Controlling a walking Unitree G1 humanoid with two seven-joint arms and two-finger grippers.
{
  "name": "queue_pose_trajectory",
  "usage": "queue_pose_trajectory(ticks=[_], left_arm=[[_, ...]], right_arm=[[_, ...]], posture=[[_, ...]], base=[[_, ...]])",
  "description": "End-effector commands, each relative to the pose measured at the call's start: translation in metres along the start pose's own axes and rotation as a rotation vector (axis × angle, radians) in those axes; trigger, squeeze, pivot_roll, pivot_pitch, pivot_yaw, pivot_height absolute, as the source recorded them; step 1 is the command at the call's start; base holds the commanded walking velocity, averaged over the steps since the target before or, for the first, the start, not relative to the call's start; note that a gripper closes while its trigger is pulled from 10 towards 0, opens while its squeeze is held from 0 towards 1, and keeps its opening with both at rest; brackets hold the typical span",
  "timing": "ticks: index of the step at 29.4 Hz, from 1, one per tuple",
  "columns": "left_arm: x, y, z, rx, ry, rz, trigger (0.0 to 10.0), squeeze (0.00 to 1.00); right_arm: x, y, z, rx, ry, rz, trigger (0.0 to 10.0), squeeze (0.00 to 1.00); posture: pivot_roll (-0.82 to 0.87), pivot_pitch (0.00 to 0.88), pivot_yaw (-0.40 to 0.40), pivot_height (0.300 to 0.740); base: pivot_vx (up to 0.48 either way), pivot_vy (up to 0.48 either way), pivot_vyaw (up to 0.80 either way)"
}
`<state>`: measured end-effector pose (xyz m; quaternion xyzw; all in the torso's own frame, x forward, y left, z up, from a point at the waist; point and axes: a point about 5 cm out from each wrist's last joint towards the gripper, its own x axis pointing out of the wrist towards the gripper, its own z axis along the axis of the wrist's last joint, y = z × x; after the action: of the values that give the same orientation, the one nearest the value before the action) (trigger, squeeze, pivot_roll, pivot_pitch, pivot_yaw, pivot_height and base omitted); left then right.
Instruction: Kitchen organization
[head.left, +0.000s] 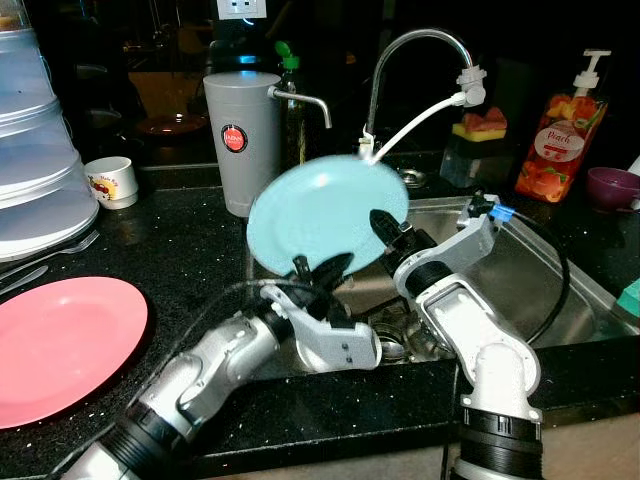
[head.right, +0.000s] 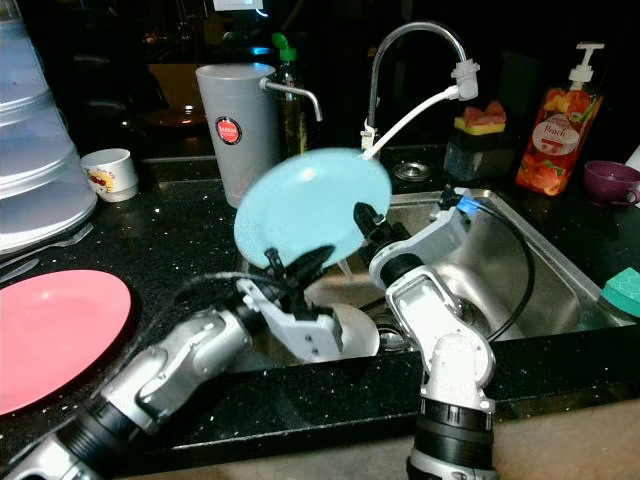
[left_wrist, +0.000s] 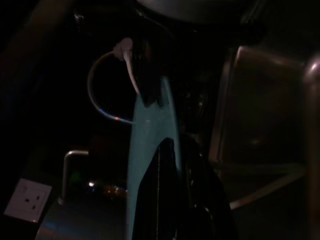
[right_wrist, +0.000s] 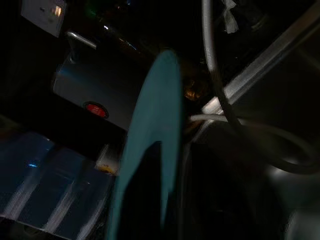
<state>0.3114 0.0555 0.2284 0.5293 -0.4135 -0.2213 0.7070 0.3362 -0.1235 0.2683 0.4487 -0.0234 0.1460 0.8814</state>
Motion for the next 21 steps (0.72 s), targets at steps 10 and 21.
queue_pose_trajectory(ticks=[10,21], left_arm=[[0.003,0.006,-0.004,-0.034,0.034,0.034,10.0,1.00],[-0.007,0.041,-0.017,-0.589,0.140,0.135,10.0,0.00]], right_arm=[[0.001,-0.003,0.009,-0.013,-0.076,-0.018,0.0,0.00],[-0.012,-0.003,0.045,-0.292,-0.318,-0.060,10.0,0.00]], posture=[[0.04,0.076,-0.014,0.740],[0.04,0.091,-0.002,0.740]], base=[[0.000,0.000,0.00],[0.000,0.000,0.00]])
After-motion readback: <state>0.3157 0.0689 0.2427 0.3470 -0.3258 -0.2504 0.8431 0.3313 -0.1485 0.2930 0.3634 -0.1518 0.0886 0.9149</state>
